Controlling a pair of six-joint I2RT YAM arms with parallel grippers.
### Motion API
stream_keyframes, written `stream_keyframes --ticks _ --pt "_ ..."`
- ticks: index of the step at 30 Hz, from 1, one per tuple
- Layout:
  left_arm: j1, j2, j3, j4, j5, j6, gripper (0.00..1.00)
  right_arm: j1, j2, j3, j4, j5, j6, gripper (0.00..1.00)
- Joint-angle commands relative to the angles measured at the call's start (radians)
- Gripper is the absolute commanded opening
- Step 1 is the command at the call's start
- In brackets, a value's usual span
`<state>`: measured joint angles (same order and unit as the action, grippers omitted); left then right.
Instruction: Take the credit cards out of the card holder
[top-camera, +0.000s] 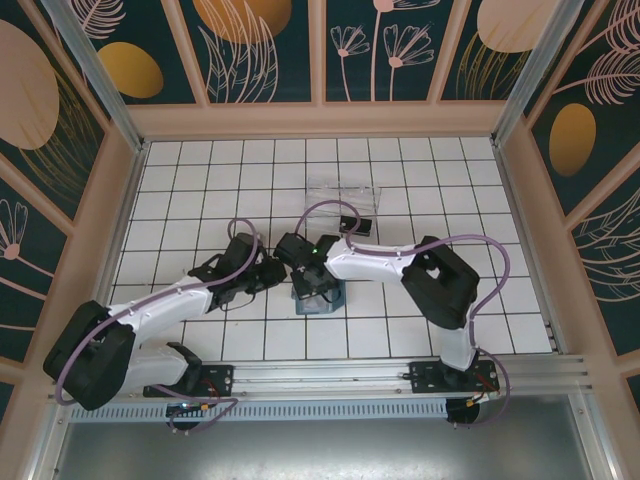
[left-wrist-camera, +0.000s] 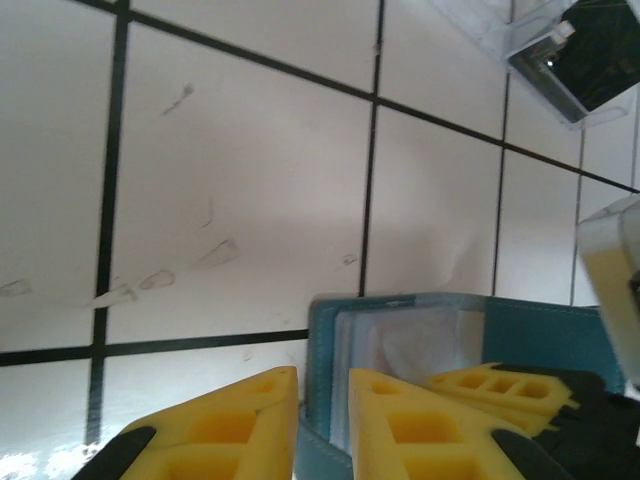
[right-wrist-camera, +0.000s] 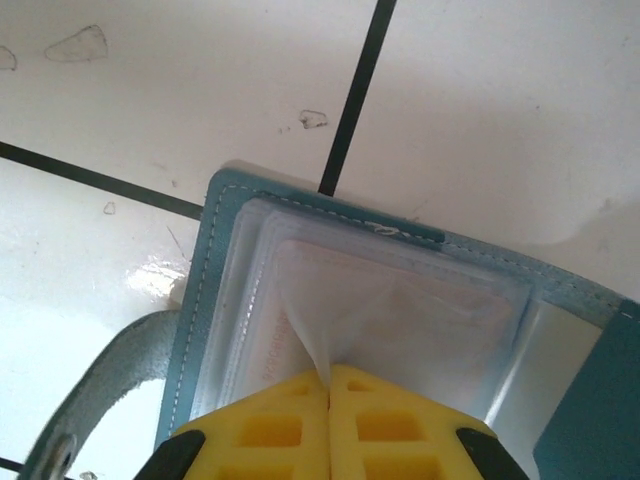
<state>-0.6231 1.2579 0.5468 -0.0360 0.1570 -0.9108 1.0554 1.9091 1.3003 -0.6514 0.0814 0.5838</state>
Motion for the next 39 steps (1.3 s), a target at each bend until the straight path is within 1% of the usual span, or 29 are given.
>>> stream_keyframes --ticks 1,11,16,21,23,25,29,33,37,38,39 --pt "-0.022 0.022 0.055 -0.027 0.023 0.025 0.21 -0.01 -0.081 -0.052 0.016 0.001 0.025 0.08" --pt "-0.076 0.09 0.152 -0.088 0.008 0.023 0.2 -0.026 -0.195 -0.175 0.069 0.001 0.051 0.12" --pt "-0.092 0.11 0.185 -0.116 -0.007 0.016 0.2 -0.029 -0.235 -0.223 0.077 0.025 0.057 0.13" --pt "-0.103 0.138 0.223 -0.14 -0.011 0.016 0.2 -0.029 -0.272 -0.273 0.073 0.052 0.062 0.18" --pt "-0.111 0.155 0.243 -0.152 -0.011 0.017 0.19 -0.028 -0.288 -0.294 0.073 0.066 0.065 0.18" --pt "-0.124 0.172 0.265 -0.165 -0.01 0.022 0.19 -0.029 -0.308 -0.315 0.077 0.085 0.065 0.15" --pt "-0.139 0.193 0.292 -0.186 -0.012 0.02 0.18 -0.031 -0.348 -0.354 0.158 0.082 0.027 0.08" --pt "-0.135 0.151 0.274 -0.196 -0.036 -0.005 0.18 -0.043 -0.36 -0.355 0.274 0.029 0.014 0.05" --pt "-0.094 0.083 0.229 -0.176 -0.005 -0.044 0.17 -0.053 -0.354 -0.371 0.427 -0.058 0.044 0.03" --pt "-0.085 0.066 0.217 -0.166 0.005 -0.054 0.17 -0.056 -0.352 -0.379 0.467 -0.061 0.056 0.03" --pt "-0.075 0.046 0.208 -0.161 0.012 -0.064 0.17 -0.062 -0.347 -0.388 0.503 -0.096 0.074 0.02"
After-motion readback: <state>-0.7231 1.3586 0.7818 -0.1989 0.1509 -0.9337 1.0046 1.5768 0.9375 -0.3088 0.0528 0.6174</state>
